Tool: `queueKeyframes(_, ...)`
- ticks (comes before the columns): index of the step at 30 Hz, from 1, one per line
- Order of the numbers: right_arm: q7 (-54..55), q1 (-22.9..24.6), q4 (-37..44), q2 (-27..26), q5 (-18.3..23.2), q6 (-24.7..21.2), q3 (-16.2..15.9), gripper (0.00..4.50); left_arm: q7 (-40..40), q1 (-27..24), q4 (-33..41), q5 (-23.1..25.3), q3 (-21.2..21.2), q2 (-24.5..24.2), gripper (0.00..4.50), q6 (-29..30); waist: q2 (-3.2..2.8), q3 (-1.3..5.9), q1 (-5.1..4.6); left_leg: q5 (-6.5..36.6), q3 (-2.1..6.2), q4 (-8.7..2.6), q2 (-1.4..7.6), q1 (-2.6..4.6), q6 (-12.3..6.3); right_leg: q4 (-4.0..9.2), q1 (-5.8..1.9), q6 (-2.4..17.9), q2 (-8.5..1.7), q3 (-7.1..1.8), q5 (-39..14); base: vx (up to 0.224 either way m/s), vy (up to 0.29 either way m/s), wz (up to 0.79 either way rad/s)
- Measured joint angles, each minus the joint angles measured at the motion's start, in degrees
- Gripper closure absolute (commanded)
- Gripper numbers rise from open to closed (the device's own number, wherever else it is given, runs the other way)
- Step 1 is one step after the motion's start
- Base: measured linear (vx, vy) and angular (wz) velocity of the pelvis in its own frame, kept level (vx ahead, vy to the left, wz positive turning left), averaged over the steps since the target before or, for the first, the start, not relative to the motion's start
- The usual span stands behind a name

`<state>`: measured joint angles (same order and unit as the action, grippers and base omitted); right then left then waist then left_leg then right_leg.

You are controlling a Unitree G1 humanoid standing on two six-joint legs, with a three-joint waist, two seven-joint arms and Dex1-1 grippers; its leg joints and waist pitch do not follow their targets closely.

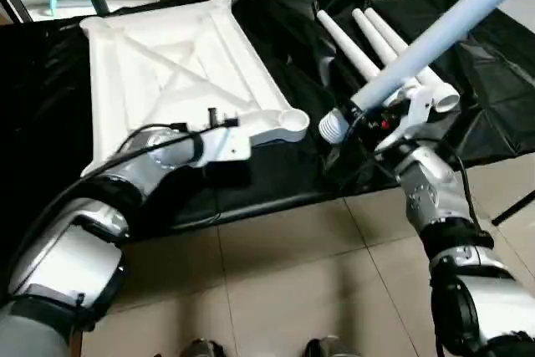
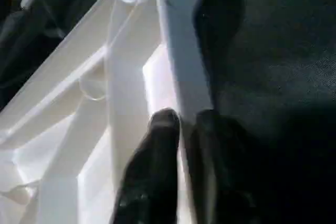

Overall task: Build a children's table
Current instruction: Insert table leg to table base

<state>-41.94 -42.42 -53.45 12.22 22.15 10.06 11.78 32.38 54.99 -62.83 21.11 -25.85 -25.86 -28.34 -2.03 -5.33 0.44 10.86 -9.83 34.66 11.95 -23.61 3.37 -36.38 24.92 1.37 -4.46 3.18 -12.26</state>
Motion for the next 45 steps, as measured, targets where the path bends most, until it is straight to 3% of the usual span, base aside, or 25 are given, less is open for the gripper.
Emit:
queueKeyframes(5,0.06,0.93,1.59,-0.41,-0.01,-0.15,0.12,2.64,4.51,4.11,2.78,-11.91,10.11,0.22,3.31,-5.04,0.04,0.03,1.66,-0.01,-0.13,0.39,0.00,0.21,0.00,-0.59,0.00,0.06,-0.09,-0.16,-0.04,0.000,0.000,0.00)
queueKeyframes(8,0.33,1.60,2.90,-0.41,-0.14,-0.57,-0.01,2.64,5.11,4.51,5.15,-18.34,15.15,1.95,2.96,-2.42,0.06,0.04,2.33,-0.11,-0.40,0.50,-0.01,0.46,-0.12,-0.71,-0.15,0.08,-0.10,-0.40,-0.03,0.000,0.000,0.00)
queueKeyframes(12,3.84,4.77,9.99,0.17,-1.83,-2.07,-0.66,2.64,-0.75,3.87,9.84,-26.87,24.10,5.20,2.93,11.52,0.06,0.04,2.92,-0.26,-0.60,0.69,-0.02,0.48,-0.27,-0.74,-0.13,0.30,-0.12,-0.65,0.24,0.000,0.000,0.00)
queueKeyframes(13,6.28,7.40,16.38,0.52,-1.79,-5.57,-0.82,2.64,-6.61,1.31,15.82,-30.57,28.53,6.78,2.93,17.58,0.02,0.07,2.95,-0.26,-0.62,0.70,-0.07,0.54,-0.28,-0.72,-0.16,0.28,-0.18,-0.76,0.27,0.000,0.000,0.00)
queueKeyframes(16,10.79,11.47,26.82,2.29,-1.73,-12.42,-0.37,2.64,-15.44,-5.72,25.63,-35.62,33.63,8.17,2.93,27.96,0.05,0.10,2.90,-0.23,-0.68,0.81,-0.11,0.58,-0.34,-0.69,-0.24,0.21,-0.23,-0.84,0.32,0.000,0.000,0.00)
queueKeyframes(18,14.76,14.68,34.62,2.48,-1.79,-17.57,0.38,2.64,-19.70,-12.98,34.72,-35.28,34.30,9.82,2.93,34.53,0.09,0.14,2.83,-0.22,-0.73,0.84,-0.10,0.52,-0.36,-0.61,-0.20,0.07,-0.21,-0.86,0.40,0.000,0.000,0.00)
queueKeyframes(20,20.09,19.29,43.67,2.39,-1.83,-24.70,1.27,2.64,-24.71,-24.20,46.51,-31.55,34.45,13.84,2.93,38.61,0.23,0.14,2.78,-0.16,-0.72,0.83,-0.07,0.49,-0.45,-0.51,-0.27,0.03,-0.20,-0.81,0.38,0.000,0.000,0.00)
queueKeyframes(22,23.65,21.88,49.86,2.38,-3.37,-29.78,1.26,2.64,-26.61,-31.67,53.98,-29.32,34.10,16.37,2.93,41.14,0.48,0.02,2.69,-0.23,-0.67,0.88,-0.02,0.36,-0.38,-0.44,-0.16,-0.31,-0.13,-0.84,0.59,0.000,0.000,0.00)
queueKeyframes(24,26.53,22.77,54.41,1.72,-4.98,-32.88,1.09,2.64,-27.64,-34.67,60.40,-28.32,34.04,16.78,2.93,42.58,0.58,0.02,2.54,-0.35,-0.67,0.86,0.06,0.28,-0.29,-0.30,-0.08,-0.62,-0.03,-0.85,0.82,0.000,0.000,0.00)
queueKeyframes(26,29.70,24.24,59.92,-0.22,-4.89,-35.86,1.02,2.64,-29.58,-39.58,70.16,-26.91,33.72,17.56,2.93,42.38,0.83,0.27,2.21,-0.17,-0.73,0.64,0.03,0.65,0.03,-0.24,-0.36,-0.68,-0.05,-1.00,0.80,0.000,0.000,0.00)
queueKeyframes(28,30.74,27.00,63.16,-0.78,-3.66,-36.86,0.41,2.64,-32.34,-46.71,76.16,-25.19,32.04,18.06,2.93,40.79,1.12,0.56,1.69,-0.15,-0.71,0.32,0.01,1.43,0.06,0.19,-1.19,-1.31,-0.02,-0.98,0.58,0.000,0.000,0.00)
queueKeyframes(31,31.92,30.07,63.74,-1.28,-5.08,-36.01,-0.48,2.64,-34.65,-53.19,77.75,-24.23,30.52,18.88,2.93,41.56,1.90,0.73,1.30,-0.22,-0.64,-0.02,-0.05,1.46,0.20,0.65,-1.28,-2.12,0.05,-1.01,0.55,0.000,0.000,0.00)
queueKeyframes(35,31.39,31.38,65.08,-1.65,-6.47,-36.28,-3.60,2.64,-35.25,-54.71,82.34,-21.28,28.71,20.98,2.93,45.71,2.10,0.77,1.32,-0.26,-0.61,-0.03,-0.10,1.26,0.23,1.19,-1.32,-2.64,0.05,-1.10,1.10,0.000,0.000,0.00)
queueKeyframes(41,27.56,31.70,67.06,-0.40,-6.14,-36.11,-6.71,2.64,-34.36,-52.63,84.91,-22.66,26.41,20.86,2.93,47.25,2.64,1.15,1.32,-0.26,-0.62,-0.02,-0.11,1.33,0.23,1.22,-1.41,-2.66,0.05,-1.14,1.30,0.000,0.000,0.00)
queueKeyframes(45,25.43,32.27,66.72,-0.05,-5.98,-35.84,-7.79,2.64,-33.61,-52.52,84.91,-21.25,24.12,20.87,2.93,47.42,2.60,1.14,1.11,-0.05,-0.63,-0.51,-0.11,2.40,0.37,1.91,-2.39,-2.74,0.11,-0.92,1.20,0.000,0.000,0.00)
